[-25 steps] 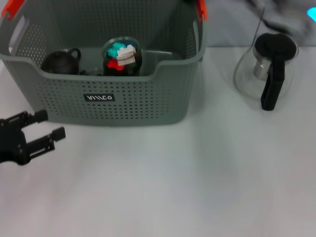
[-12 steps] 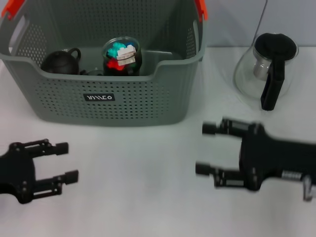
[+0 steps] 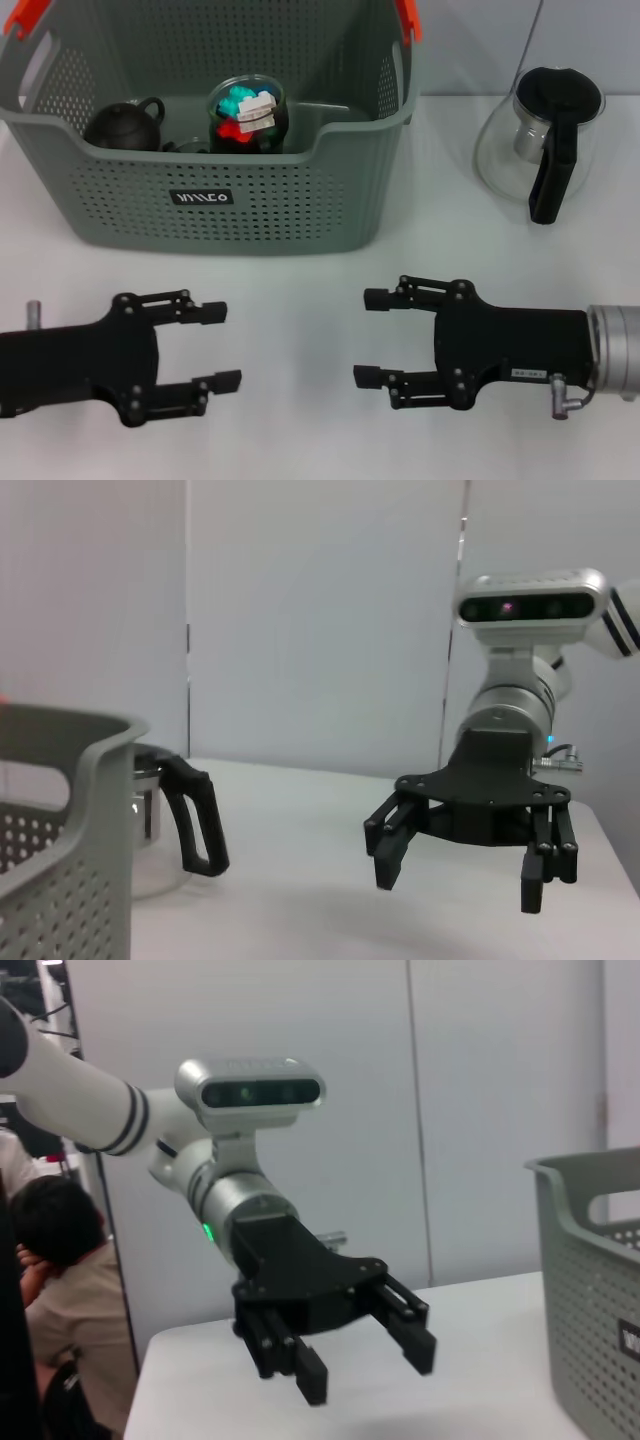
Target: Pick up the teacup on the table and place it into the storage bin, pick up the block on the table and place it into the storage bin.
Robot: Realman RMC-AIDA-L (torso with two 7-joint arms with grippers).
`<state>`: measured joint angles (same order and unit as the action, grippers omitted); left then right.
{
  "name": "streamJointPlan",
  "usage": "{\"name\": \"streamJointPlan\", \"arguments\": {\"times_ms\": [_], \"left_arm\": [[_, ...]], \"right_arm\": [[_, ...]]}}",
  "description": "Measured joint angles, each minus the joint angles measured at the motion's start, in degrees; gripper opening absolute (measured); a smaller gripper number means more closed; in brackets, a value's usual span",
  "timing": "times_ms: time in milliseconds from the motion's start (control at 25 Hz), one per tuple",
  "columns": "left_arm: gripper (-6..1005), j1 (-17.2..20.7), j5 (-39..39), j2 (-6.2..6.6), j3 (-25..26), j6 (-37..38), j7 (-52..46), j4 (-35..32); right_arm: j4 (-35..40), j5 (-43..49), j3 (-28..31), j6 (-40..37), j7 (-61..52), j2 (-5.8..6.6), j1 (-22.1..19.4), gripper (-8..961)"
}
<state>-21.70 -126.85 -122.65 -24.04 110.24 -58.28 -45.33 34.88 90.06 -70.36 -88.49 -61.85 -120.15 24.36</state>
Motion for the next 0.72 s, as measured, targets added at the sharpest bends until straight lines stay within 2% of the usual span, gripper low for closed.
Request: {"name": "streamJointPlan", "arguments": {"times_ms": [160, 720], "left_arm": [[688, 0.50, -0.34, -0.35, 0.02, -0.46, 2.63, 0.66], [688, -0.54, -1.72, -0.04, -0.87, 0.48, 1.75, 0.80]], "right_arm": [[-0.13, 1.12, 0.45, -0.30, -0.13, 0.07, 0.55, 832], [-1.25, 1.23, 0.83, 0.31, 0.54, 0.01, 0.69, 832]]}}
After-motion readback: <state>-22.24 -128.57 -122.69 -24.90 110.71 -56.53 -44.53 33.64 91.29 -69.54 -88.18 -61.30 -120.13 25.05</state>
